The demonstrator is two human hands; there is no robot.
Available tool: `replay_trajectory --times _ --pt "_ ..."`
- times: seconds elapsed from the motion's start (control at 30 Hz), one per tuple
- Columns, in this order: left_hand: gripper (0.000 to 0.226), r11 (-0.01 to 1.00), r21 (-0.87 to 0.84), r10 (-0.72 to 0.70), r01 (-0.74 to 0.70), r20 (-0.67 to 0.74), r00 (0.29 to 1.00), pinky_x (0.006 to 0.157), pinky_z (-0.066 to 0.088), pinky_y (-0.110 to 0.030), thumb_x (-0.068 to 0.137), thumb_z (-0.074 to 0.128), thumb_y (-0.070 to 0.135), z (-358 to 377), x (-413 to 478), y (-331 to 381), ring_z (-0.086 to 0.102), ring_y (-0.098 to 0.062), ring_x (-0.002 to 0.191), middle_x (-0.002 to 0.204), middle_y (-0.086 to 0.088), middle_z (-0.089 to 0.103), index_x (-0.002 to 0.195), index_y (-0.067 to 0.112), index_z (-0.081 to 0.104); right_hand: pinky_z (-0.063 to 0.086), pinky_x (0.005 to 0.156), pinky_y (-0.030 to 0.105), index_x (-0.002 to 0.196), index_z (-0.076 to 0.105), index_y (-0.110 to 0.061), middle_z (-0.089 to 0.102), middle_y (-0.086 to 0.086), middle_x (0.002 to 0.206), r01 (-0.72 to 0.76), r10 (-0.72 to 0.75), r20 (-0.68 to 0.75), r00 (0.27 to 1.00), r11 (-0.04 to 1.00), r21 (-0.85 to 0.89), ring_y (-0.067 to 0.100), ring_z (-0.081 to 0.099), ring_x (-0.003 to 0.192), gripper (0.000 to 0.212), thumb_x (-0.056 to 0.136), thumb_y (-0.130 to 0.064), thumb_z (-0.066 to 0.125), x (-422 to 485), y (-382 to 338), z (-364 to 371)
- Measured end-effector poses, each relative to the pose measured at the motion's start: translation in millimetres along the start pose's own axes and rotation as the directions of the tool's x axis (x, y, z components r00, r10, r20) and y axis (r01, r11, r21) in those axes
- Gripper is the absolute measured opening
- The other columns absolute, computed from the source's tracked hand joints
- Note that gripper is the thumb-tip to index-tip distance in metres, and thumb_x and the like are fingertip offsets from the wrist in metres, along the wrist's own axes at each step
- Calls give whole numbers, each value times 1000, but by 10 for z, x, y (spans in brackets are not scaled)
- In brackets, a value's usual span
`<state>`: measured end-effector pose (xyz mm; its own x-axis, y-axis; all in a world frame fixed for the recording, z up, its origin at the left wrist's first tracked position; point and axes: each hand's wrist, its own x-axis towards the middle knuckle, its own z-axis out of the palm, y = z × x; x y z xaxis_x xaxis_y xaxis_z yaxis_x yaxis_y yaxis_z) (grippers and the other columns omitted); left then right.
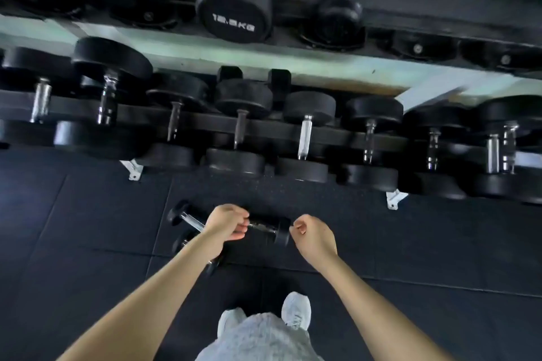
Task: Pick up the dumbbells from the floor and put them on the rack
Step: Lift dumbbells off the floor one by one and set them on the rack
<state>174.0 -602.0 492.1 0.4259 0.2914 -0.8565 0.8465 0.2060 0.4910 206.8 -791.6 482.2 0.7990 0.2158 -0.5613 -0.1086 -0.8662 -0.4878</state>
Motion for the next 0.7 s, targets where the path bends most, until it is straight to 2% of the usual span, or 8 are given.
replay_trajectory --times 0.1,0.2,0.3,0.43,0.57,0.63,0.7 --pt "14 979 -121 -172 165 -46 984 72 53 -34 93 48 7 269 320 -543 58 -18 68 76 -9 60 85 6 59 39 72 22 109 63 -13 65 0 109 -57 57 44 997 998 -1 17 61 99 24 93 -29 54 92 431 318" --pt "15 920 -295 -285 259 -48 957 74 53 -38 94 50 14 541 749 -1013 58 -22 74 81 -10 59 89 3 58 43 75 24 110 62 -13 65 0 111 -94 95 91 991 996 -10 17 61 101 25 93 -30 55 345 835 638" --pt "20 855 -444 -340 269 -87 937 74 53 -36 93 51 17 780 1259 -1444 59 -23 82 86 -10 61 105 1 58 49 85 29 114 62 -15 65 -2 114 -102 104 125 987 995 -22 17 60 106 27 93 -30 54 664 1197 976" --pt "30 824 -523 -330 215 -135 934 89 51 -39 94 49 25 1034 1980 -1913 58 -25 98 108 -13 60 112 2 58 47 90 29 126 57 -17 64 -1 122 -57 71 170 983 995 -83 19 58 115 36 95 -34 51 1187 1589 1485" --pt "38 799 -567 -338 202 -145 930 99 49 -40 94 51 28 1220 2637 -2221 57 -23 101 111 -11 58 123 4 54 45 94 32 133 50 -19 61 2 129 34 10 222 975 980 -195 25 55 122 43 94 -36 52 1781 1778 2036" --pt "40 783 -591 -344 196 -148 927 101 48 -39 94 51 31 1280 2998 -2316 58 -22 101 112 -9 58 125 5 53 44 96 35 130 50 -17 61 3 128 138 -76 228 971 953 -271 25 53 122 42 93 -35 54 2116 1802 2289" --pt "42 771 -608 -348 190 -152 925 100 47 -36 95 50 33 1325 3376 -2374 58 -22 102 114 -9 58 127 5 53 40 100 35 128 51 -14 60 4 128 284 -196 255 947 882 -377 24 50 122 42 92 -36 56 2475 1811 2520"
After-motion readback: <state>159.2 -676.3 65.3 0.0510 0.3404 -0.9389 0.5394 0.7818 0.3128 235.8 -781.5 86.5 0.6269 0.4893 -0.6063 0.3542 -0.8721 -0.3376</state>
